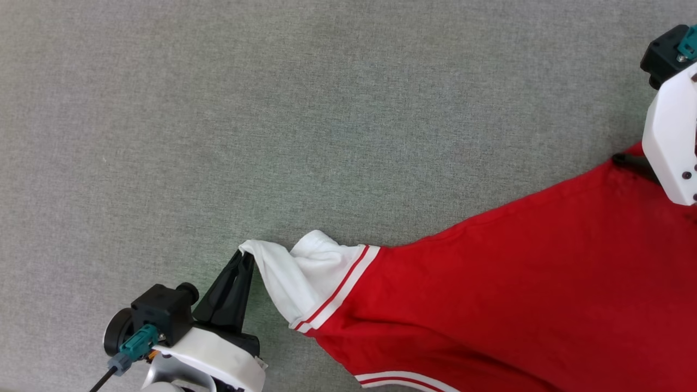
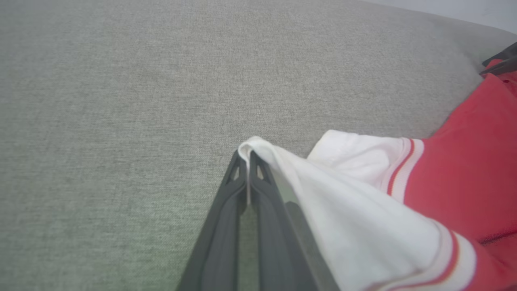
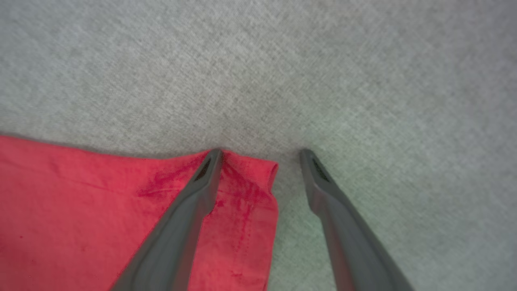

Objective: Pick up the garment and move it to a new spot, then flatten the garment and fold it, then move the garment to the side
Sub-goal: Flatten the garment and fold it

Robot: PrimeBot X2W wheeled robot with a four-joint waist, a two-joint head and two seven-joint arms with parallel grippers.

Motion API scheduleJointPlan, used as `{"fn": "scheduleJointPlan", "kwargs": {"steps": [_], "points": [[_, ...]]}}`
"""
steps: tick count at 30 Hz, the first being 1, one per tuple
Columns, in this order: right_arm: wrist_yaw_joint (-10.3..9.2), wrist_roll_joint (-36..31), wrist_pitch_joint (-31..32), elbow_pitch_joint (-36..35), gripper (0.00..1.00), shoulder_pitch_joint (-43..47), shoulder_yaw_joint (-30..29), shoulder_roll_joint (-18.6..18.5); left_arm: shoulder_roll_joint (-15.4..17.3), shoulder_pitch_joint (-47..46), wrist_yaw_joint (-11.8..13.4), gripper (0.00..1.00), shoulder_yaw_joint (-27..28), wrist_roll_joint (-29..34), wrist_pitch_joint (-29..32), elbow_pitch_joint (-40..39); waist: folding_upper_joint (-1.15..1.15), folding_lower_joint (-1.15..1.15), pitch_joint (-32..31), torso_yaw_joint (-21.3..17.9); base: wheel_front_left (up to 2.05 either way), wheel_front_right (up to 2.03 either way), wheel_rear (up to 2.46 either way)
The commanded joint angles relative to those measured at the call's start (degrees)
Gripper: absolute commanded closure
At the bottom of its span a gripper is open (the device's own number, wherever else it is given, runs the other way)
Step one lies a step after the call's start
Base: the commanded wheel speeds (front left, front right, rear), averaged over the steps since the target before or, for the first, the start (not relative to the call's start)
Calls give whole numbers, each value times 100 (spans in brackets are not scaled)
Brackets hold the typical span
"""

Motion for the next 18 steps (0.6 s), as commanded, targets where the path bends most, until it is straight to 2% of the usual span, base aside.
{"fn": "scheduleJointPlan", "kwargs": {"steps": [1, 2, 3, 10, 18], "points": [[-2, 65, 23, 201, 0, 361, 360, 76, -44, -68, -37, 100, -8, 18, -25, 29, 0, 0, 15, 20, 0, 0, 0], [-2, 96, -51, 230, 65, 396, 436, 72, -52, -79, -41, 100, -12, 17, -29, 56, 0, 0, 3, 13, 0, 0, 0], [-2, 143, -147, 243, 100, 407, 474, 81, -58, -83, -45, 100, -10, 8, -36, 84, 0, 0, -24, -4, 0, 0, 0], [-2, 330, -1224, 157, 100, 64, 382, 72, 32, -29, -33, 100, 61, 32, -83, 220, 0, 0, -524, -213, 0, 0, 0], [-3, 401, -2507, -64, 100, -117, 356, -76, 440, -316, 2, 100, 180, 210, 155, -60, 0, 0, -1183, -539, 0, 0, 0]]}}
